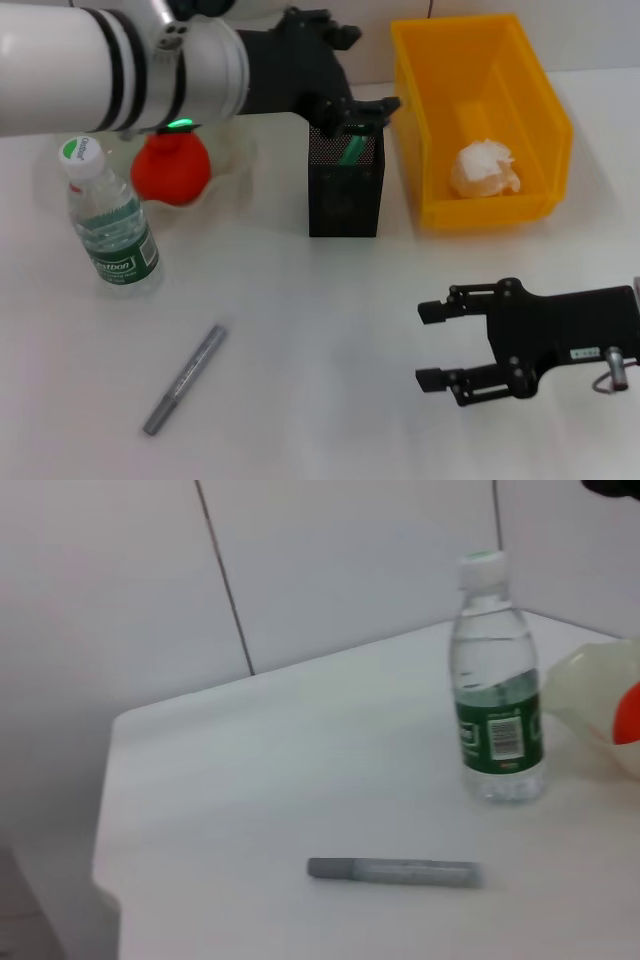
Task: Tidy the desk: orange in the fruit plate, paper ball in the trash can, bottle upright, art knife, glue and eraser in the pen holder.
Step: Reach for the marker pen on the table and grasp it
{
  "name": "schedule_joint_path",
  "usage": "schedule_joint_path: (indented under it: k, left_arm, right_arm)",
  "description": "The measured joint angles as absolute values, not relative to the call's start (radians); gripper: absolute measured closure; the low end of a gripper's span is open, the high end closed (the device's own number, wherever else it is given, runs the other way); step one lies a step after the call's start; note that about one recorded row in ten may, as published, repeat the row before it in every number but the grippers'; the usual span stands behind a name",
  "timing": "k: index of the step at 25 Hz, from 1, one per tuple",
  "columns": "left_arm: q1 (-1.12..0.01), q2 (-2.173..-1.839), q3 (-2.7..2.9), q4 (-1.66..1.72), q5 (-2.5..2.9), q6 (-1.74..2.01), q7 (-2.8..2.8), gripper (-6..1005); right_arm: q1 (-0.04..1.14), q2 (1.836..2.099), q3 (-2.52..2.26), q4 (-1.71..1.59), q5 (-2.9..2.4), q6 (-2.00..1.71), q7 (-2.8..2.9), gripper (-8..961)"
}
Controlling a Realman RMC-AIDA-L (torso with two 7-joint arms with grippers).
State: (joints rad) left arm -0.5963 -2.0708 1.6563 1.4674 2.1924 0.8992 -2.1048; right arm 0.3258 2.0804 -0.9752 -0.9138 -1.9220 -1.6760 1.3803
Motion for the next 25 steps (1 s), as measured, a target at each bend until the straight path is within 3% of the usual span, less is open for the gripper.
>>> schedule_joint_path:
  k: [11, 15, 25]
  left_arm:
    - [-0.484, -2.071, 1.641, 1.648, 2.311, 0.996, -2.254, 217]
    - [-0.378, -2.069, 1.619, 1.766, 2.313, 1.024, -2.316, 217]
    - [-0.338, -2.069, 1.569, 1.776, 2.374, 1.153, -2.438, 218]
  right_arm:
    - [0.263, 2.085, -0.863, -0.981, -1.929, -1.812, 1.365, 187]
    - [0.254, 2.084, -0.836, -0.982, -1.931, -1.826, 1.351, 187]
    - [0.265, 2.081, -0.838, -0.973, -1.934, -1.818, 1.35, 187]
